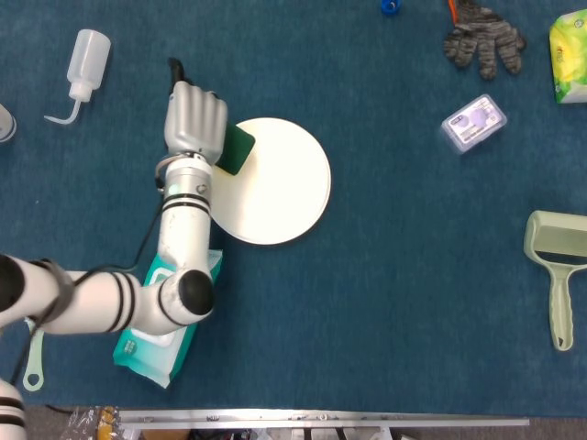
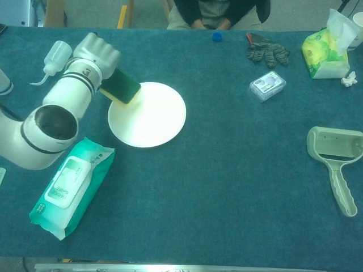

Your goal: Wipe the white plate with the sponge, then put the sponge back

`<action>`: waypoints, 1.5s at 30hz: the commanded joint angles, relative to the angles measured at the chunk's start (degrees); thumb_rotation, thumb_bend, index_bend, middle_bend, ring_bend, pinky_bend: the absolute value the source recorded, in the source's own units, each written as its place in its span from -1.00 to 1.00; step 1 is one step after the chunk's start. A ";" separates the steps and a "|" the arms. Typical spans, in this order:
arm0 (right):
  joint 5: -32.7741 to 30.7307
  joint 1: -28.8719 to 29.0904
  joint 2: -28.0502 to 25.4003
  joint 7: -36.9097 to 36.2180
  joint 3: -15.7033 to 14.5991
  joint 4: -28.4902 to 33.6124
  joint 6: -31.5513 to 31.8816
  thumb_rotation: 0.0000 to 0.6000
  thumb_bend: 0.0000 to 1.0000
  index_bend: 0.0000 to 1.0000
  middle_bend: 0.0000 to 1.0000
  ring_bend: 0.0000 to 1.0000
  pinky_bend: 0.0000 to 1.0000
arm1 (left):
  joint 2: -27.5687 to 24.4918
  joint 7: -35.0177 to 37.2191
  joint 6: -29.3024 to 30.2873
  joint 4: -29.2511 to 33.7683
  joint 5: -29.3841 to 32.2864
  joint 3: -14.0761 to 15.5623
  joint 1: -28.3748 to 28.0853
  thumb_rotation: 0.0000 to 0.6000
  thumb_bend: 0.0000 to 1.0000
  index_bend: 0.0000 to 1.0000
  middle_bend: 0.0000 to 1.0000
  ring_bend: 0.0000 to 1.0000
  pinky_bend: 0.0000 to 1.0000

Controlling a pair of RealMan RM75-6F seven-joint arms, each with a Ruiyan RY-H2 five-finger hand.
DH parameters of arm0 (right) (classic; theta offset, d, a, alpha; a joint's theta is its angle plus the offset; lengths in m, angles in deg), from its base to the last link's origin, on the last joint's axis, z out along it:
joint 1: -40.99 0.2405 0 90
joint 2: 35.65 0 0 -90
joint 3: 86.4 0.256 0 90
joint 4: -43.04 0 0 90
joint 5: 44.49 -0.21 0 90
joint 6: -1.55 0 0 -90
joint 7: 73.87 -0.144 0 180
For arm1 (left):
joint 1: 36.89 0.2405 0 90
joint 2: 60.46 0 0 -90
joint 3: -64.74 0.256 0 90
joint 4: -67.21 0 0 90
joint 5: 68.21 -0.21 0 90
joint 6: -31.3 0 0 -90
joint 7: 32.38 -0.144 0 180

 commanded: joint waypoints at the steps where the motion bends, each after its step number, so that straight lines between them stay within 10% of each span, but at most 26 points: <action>1: 0.22 0.08 0.09 -0.02 -0.07 0.02 -0.01 1.00 -0.22 -0.22 -0.21 -0.51 -0.10 | -5.31 3.89 1.53 6.48 -3.60 1.32 2.84 1.00 -0.40 -0.13 -0.24 -0.41 -0.90; 14: 0.77 0.62 0.40 0.76 -0.35 0.49 -0.56 1.00 -0.22 -0.22 -0.21 -0.51 -0.10 | -14.64 15.71 0.30 14.98 -11.41 7.84 10.79 1.00 -0.41 -0.38 -0.39 -0.57 -0.90; 19: 0.92 0.81 0.41 1.18 -0.35 0.74 -0.61 1.00 -0.22 -0.22 -0.21 -0.51 -0.10 | -14.93 18.14 -1.94 13.37 -10.88 8.21 11.75 1.00 -0.41 -0.78 -0.63 -0.84 -0.90; 28: 0.73 0.58 0.04 1.42 -0.35 1.18 -0.21 1.00 -0.22 -0.22 -0.21 -0.51 -0.10 | -16.57 23.61 -3.53 13.24 -12.53 7.03 13.14 1.00 -0.41 -0.86 -0.77 -0.95 -0.90; 37: 0.15 0.24 -0.07 1.83 -0.36 1.27 -0.05 1.00 -0.22 -0.22 -0.21 -0.51 -0.10 | -21.05 48.95 -0.01 17.02 -32.27 3.95 21.59 1.00 -0.41 -0.83 -0.74 -0.93 -0.90; 45: -0.91 -0.24 -0.55 2.62 -0.16 1.36 0.07 1.00 -0.22 -0.22 -0.21 -0.51 -0.10 | -23.87 61.66 7.84 13.47 -52.38 10.60 31.39 1.00 -0.41 -0.74 -0.69 -0.93 -0.90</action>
